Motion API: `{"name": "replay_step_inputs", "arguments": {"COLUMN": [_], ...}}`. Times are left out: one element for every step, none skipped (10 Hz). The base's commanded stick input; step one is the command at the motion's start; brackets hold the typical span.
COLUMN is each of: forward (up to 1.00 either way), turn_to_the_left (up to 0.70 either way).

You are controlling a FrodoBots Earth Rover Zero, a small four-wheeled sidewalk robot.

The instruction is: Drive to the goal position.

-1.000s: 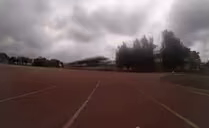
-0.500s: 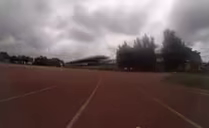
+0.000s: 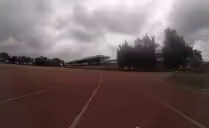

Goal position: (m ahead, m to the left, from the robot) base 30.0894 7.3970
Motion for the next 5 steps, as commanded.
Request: {"name": "replay_step_inputs", "arguments": {"forward": [0.70,0.70,0.70,0.70,0.70], "turn_to_the_left": [0.00,0.00,0.00,0.00,0.00]}}
